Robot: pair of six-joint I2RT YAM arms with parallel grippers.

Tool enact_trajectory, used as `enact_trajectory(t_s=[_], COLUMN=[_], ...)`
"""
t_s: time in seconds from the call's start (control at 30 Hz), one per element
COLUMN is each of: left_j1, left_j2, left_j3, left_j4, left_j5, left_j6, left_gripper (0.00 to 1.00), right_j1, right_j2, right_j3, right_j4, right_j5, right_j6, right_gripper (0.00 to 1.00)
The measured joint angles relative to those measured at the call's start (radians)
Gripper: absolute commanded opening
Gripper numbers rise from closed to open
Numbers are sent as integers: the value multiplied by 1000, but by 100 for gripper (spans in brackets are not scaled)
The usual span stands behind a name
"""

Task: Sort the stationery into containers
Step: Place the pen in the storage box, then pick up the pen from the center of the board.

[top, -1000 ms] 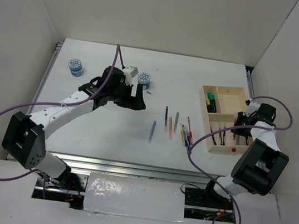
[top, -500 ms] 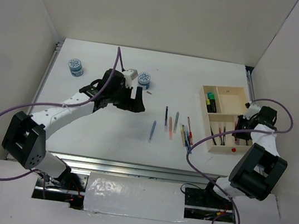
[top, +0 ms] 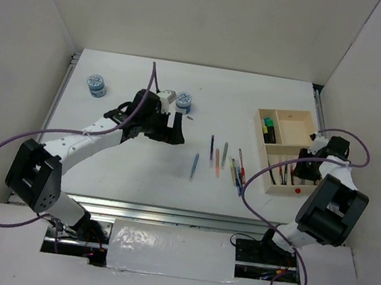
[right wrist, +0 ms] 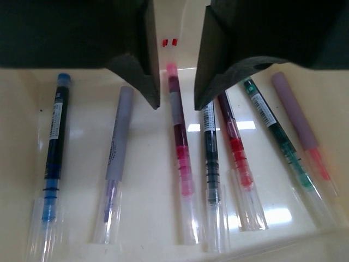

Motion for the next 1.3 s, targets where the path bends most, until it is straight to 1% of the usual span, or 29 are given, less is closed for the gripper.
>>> enact_trajectory(t_s=[0.03,0.1,0.23,0.3,0.33,0.4,0.53,0.63,0.7,0.83,0.87,0.97,1.13,1.3], left_j1=[0,-1,-11,-35,-57,-121,-267,-332,-343,-340,-338,-338,-351,-361], left_j2=[3,6,16,24,31,49,128,222,300,438,460,501,545,600], left_j3=[0,0,0,0,0,1,15,69,128,254,274,306,338,394], left_j4=[0,0,0,1,0,3,-1,-24,-41,-87,-91,-106,-121,-136], left_j5=[-3,-9,-31,-61,-87,-144,-259,-328,-370,-437,-446,-460,-471,-486], left_j6=[0,0,5,11,15,24,25,19,0,-25,-30,-36,-51,-56], left_gripper=[99,99,90,88,85,81,80,76,72,69,65,60,54,43], right_j1=[0,0,3,5,6,13,47,77,92,115,118,123,136,154], right_j2=[4,11,10,1,-10,-47,-163,-257,-324,-435,-461,-533,-628,-681], right_j3=[2,11,40,60,74,105,185,242,249,238,231,200,161,156], right_j4=[0,-1,-6,-16,-25,-43,-67,-69,-69,-83,-91,-111,-148,-171], right_j5=[0,0,-3,-11,-17,-32,-74,-116,-150,-203,-216,-255,-309,-348], right_j6=[1,6,17,22,23,27,35,35,33,8,-1,-35,-91,-137], right_gripper=[44,44,44,44,43,43,43,43,43,42,42,42,42,41])
